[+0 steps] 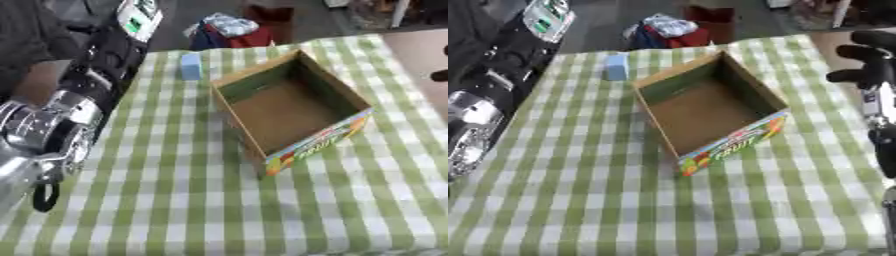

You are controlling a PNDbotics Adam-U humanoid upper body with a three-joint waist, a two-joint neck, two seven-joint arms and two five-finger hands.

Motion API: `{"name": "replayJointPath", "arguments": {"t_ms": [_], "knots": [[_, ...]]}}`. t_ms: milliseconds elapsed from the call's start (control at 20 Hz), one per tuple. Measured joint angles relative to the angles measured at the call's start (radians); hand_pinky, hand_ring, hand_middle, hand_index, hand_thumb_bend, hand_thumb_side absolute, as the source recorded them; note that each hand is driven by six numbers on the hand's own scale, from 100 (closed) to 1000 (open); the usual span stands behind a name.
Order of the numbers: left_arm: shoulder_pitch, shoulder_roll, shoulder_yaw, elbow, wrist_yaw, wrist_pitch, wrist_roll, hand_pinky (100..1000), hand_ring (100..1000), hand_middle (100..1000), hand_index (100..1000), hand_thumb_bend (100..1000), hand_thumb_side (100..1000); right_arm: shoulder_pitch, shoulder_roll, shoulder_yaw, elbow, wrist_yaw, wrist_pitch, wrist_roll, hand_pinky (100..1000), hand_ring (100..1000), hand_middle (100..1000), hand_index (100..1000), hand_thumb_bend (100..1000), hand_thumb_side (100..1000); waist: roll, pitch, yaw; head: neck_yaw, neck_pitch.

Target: Pick up objects on the table and place them in the box.

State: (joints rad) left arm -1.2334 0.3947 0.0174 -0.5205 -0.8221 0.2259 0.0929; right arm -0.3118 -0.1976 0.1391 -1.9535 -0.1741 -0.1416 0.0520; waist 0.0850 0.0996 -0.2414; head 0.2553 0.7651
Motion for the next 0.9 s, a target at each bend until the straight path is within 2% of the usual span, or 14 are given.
{"name": "replayJointPath", "arguments": {"t_ms": [250,400,650,900], "knots": [[0.005,0.000,0.001,0.020,-0.299,-0.046,-0.325,831,840,844,894,317,580,0.000,0.000,0.003,0.000,-0.001,0.001,0.001,626,767,735,746,100,324,0.000,0.000,0.000,-0.001,0.000],[0.012,0.000,0.013,0.023,-0.421,-0.064,-0.447,831,846,846,892,293,542,0.000,0.000,0.003,0.000,-0.001,0.001,0.001,625,767,735,746,100,329,0.000,0.000,0.002,-0.002,0.000],[0.021,0.000,0.032,0.019,-0.516,-0.082,-0.520,830,848,845,904,316,487,0.000,0.000,0.003,0.000,-0.002,0.001,0.001,625,767,735,746,100,330,0.000,0.000,0.006,-0.007,0.000],[0.030,0.000,0.040,0.019,-0.530,-0.092,-0.533,829,847,844,911,360,492,0.000,0.000,0.003,0.000,-0.003,0.001,0.001,625,768,735,746,100,330,-0.001,0.000,0.008,-0.011,0.000]]}}
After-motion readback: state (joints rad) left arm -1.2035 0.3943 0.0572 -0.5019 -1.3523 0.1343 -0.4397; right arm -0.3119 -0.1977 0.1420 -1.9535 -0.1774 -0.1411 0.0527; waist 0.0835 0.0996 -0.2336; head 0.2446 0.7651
